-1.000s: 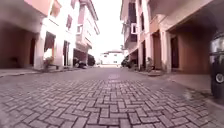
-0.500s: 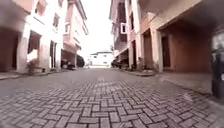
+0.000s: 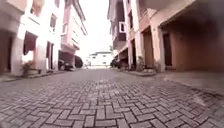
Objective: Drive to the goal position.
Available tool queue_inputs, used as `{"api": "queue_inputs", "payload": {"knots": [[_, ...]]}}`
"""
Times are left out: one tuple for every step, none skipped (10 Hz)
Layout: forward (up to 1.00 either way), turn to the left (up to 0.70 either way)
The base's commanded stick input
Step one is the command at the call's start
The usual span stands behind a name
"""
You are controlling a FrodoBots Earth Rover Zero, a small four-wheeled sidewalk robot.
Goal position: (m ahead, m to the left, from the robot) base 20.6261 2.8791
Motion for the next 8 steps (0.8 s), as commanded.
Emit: {"api": "queue_inputs", "payload": {"knots": [[0.7, 0.0], [0.7, 0.0], [0.7, 0.0], [0.7, 0.0], [0.7, 0.0], [0.7, 0.0], [0.7, 0.0], [0.7, 0.0]]}}
